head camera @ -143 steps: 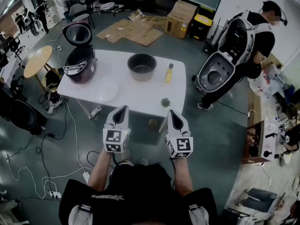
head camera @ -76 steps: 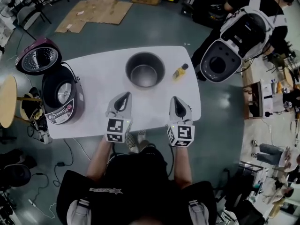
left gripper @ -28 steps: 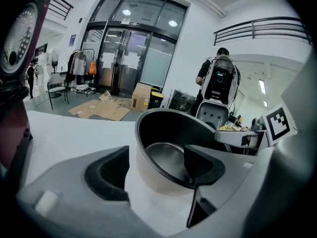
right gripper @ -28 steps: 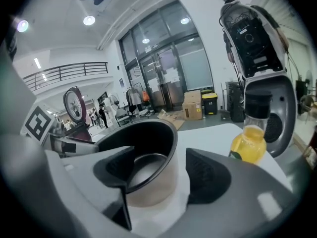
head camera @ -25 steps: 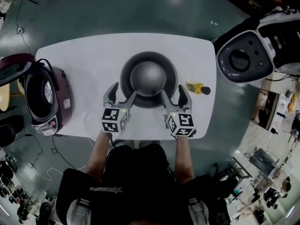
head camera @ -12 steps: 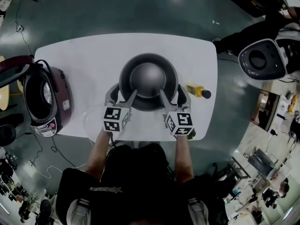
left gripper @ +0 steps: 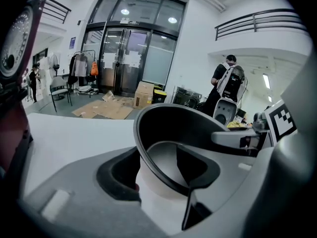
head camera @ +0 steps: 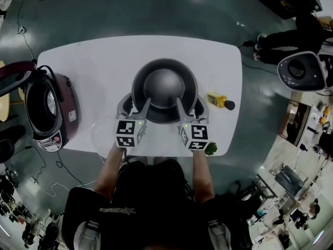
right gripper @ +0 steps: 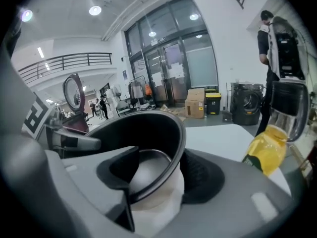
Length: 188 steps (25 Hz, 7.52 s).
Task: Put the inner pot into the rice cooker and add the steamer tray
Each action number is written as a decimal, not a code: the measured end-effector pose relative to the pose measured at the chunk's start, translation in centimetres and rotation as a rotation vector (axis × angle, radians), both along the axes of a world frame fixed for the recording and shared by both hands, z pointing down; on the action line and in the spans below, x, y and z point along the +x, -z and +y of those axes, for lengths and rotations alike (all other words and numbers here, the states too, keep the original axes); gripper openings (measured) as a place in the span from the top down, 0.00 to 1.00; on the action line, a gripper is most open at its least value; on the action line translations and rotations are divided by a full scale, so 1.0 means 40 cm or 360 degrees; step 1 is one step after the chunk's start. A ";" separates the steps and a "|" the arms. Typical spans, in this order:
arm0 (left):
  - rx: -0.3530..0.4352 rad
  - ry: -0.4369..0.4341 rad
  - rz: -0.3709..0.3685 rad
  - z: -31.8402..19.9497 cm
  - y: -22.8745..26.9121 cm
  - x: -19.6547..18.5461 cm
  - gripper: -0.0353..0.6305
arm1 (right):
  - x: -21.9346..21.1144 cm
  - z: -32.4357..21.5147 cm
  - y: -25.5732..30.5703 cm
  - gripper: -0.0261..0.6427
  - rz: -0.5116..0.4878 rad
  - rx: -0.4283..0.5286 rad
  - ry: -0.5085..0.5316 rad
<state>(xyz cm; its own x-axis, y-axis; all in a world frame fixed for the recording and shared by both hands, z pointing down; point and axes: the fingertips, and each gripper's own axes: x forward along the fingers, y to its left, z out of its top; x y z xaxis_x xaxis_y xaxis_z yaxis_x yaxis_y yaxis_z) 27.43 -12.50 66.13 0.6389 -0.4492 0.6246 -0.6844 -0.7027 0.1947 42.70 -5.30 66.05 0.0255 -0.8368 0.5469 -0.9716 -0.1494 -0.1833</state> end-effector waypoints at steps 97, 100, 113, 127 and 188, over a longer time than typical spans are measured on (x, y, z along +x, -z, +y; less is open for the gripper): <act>0.0554 0.0794 0.0053 -0.335 0.493 -1.277 0.68 | -1.201 -0.511 0.505 0.72 0.0200 0.0483 0.0517; 0.0509 0.0778 0.0024 -0.353 0.463 -1.280 0.68 | -1.203 -0.527 0.476 0.72 0.0190 0.0425 0.0509; 0.0301 0.0716 -0.0094 -0.405 0.361 -1.267 0.68 | -1.193 -0.572 0.369 0.72 0.0129 0.0199 0.0466; 0.0094 0.0660 -0.0258 -0.447 0.260 -1.279 0.67 | -1.205 -0.604 0.259 0.72 0.0049 -0.0040 0.0463; 0.0036 0.0689 -0.0350 -0.436 0.259 -1.322 0.66 | -1.175 -0.572 0.241 0.68 -0.0078 -0.0226 0.0491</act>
<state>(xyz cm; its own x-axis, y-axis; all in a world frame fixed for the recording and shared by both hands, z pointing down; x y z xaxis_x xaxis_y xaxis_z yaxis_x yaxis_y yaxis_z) -25.46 -29.95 55.76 0.2444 -0.6597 0.7107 -0.9380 -0.3468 0.0007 -4.28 -28.20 56.41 -0.2461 -0.7165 0.6527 -0.9656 0.1228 -0.2293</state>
